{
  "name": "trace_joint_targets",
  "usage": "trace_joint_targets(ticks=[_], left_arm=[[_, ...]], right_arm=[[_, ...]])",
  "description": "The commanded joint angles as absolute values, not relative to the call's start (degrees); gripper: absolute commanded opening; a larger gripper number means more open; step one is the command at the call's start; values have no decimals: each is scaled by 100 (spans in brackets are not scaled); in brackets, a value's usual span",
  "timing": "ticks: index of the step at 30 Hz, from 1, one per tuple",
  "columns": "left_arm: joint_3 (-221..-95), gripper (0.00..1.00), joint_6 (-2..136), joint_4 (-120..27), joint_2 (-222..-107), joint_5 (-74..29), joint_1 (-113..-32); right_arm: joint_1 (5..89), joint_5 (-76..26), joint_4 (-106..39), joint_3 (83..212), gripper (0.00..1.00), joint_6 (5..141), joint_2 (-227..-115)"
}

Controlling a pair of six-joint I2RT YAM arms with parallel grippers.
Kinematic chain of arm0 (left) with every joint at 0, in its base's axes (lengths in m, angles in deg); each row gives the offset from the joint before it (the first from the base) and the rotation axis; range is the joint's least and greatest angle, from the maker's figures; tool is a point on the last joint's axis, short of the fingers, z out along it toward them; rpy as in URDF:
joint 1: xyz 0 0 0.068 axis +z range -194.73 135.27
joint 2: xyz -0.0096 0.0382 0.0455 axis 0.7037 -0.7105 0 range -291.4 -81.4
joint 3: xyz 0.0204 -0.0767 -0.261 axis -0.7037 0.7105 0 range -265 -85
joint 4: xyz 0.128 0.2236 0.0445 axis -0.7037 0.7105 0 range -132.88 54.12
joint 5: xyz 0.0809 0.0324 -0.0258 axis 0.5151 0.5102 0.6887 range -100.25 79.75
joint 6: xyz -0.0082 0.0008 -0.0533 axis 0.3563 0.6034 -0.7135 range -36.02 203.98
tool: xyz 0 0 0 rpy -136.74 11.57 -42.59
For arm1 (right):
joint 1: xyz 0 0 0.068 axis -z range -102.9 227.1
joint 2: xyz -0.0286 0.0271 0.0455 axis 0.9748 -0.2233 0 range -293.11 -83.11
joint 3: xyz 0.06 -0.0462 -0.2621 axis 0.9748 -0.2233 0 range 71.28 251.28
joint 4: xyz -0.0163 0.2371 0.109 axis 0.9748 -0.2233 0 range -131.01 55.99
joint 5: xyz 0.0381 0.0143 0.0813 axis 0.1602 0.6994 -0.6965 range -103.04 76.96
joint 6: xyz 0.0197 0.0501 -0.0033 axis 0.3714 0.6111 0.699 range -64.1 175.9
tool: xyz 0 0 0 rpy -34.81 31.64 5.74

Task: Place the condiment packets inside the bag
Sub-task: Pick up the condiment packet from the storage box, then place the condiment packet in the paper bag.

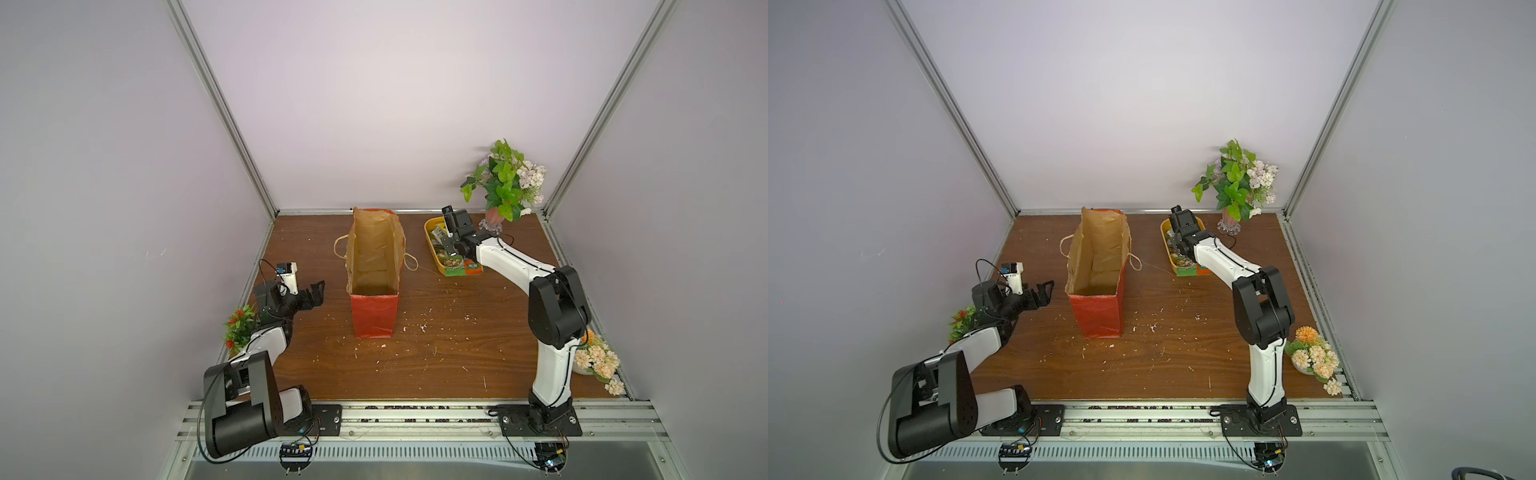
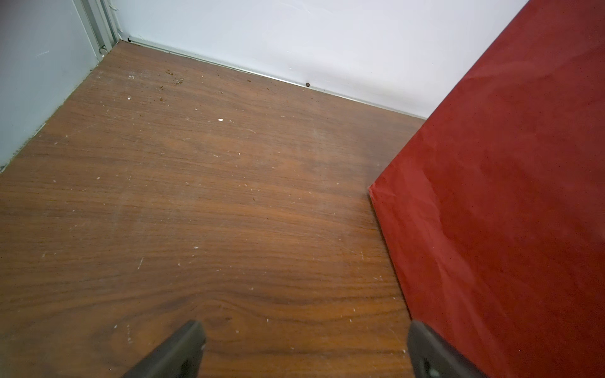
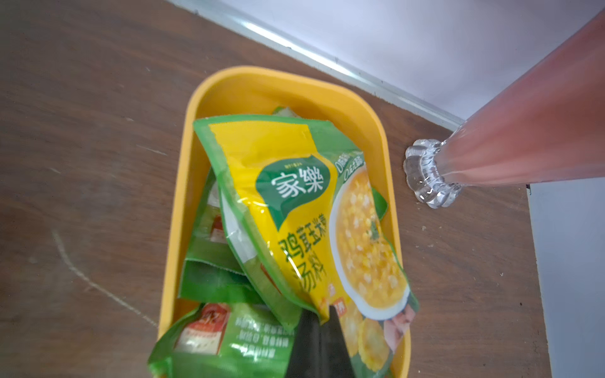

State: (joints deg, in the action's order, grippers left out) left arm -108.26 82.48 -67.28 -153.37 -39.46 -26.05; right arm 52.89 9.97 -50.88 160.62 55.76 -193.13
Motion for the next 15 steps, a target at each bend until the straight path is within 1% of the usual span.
trace_joint_targets(ticks=[1, 11, 15], left_arm=[[-10876, 100, 8252, -6634, -15236, -3969, -2529], [-10881, 100, 8147, -6694, -15290, -4076, -2363], [-10888, 100, 8094, -6754, -15359, -4129, -2285]], right_arm=[[5328, 468, -4655, 15995, 0, 5904, -18572], [5309, -900, -4237, 15558, 0, 6669, -17082], [5123, -1265, -4105, 15548, 0, 7023, -16617]])
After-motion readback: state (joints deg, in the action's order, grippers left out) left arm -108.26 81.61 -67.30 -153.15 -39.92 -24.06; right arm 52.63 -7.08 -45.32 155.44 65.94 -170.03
